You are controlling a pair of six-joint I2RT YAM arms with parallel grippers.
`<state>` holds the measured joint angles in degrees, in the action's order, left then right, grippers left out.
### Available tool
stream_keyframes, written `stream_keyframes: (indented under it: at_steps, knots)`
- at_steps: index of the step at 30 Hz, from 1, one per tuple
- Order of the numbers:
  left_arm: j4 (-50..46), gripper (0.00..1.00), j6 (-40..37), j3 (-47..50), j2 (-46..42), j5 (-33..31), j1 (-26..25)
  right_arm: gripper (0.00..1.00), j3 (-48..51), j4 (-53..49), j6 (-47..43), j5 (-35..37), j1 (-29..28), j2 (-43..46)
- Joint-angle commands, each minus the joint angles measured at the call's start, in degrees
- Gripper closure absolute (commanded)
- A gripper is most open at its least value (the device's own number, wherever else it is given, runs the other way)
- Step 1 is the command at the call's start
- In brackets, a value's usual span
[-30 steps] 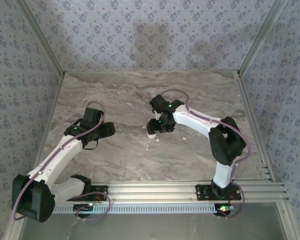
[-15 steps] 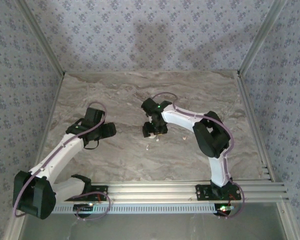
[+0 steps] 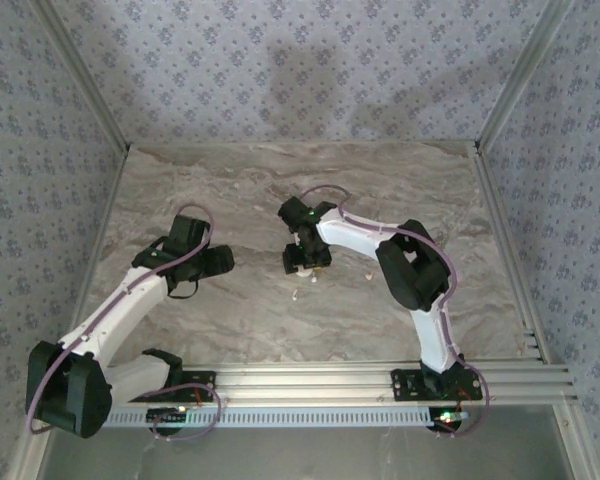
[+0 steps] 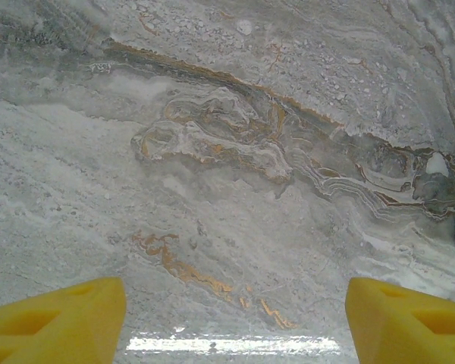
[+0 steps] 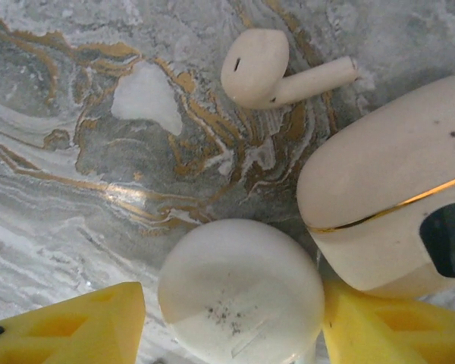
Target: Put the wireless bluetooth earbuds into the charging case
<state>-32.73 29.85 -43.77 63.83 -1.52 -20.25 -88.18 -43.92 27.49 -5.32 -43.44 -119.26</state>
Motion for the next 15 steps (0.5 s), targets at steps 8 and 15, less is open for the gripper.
stream_keyframes:
  at_steps: [8, 15]
  knots:
    - [0.76, 0.23, -1.02, -0.52, 1.21, 1.67, 0.39, 0.50, -2.32, -1.85, -1.03, 8.06, -1.94, -1.42]
    - [-0.39, 0.24, -1.43, -1.97, 1.52, 3.33, 0.39, 0.55, 5.08, 5.88, -1.52, 9.31, -2.88, 5.51]
